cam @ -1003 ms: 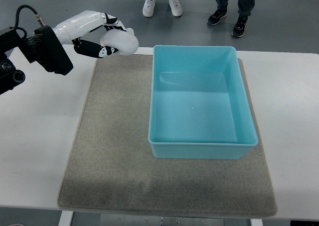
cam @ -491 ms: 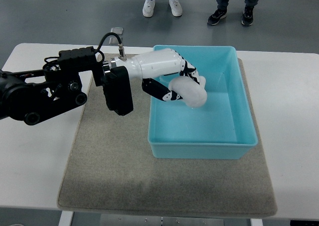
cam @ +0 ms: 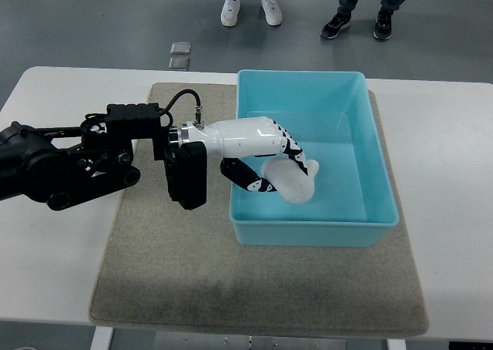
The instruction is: Place white toy into blue box with left hand
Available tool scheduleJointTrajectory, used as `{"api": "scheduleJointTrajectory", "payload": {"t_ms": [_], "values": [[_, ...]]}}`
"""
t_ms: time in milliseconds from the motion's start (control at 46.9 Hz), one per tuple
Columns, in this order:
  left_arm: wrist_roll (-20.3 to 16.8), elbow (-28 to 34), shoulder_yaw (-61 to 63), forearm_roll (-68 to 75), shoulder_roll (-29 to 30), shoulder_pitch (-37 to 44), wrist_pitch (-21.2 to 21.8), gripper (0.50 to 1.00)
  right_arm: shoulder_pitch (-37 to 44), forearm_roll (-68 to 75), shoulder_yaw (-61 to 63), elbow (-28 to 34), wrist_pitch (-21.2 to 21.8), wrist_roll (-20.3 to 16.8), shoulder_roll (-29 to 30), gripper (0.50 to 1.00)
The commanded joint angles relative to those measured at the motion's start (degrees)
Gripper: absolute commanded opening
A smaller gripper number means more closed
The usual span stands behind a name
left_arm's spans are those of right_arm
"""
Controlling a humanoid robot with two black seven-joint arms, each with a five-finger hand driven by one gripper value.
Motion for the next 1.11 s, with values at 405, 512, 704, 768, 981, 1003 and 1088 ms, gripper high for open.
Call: {"api": "scheduleJointTrajectory", "payload": {"t_ms": [405,512,704,768,981,1003,1088], "values": [[-0.35,-0.07,-4.25,-6.12,0.44,0.85,2.05,0.992,0.00,0.00,0.00,-0.01,0.07,0.00,0.00,0.936],[-0.26,0.89,-7.95,-23.33,0.97,0.85,1.87,0.992,0.00,0.00,0.00,-0.01,-0.01,0.00,0.00,0.936],[-0.09,4.84,-9.35,-48.75,2.99,0.50,1.78,0.992,0.00,0.00,0.00,-0.01,-0.02,0.00,0.00,0.936],[0.00,7.13,-10.58,-55.43,3.34,0.59,1.17,0.994,0.00,0.00,0.00,-0.01,-0.02,0.00,0.00,0.936],[0.09,13.89,-11.29,-77.93,3.69,0.85,-2.34,0.999,0.00,0.00,0.00,-0.01,0.07,0.00,0.00,0.936],[0.17,14.60,-11.29,-79.95,3.87,0.85,-2.78,0.999,0.00,0.00,0.00,-0.01,0.07,0.00,0.00,0.936],[0.53,17.06,-11.12,-86.99,4.04,0.94,-4.89,1.000,0.00,0.00,0.00,-0.01,-0.02,0.00,0.00,0.936]]}}
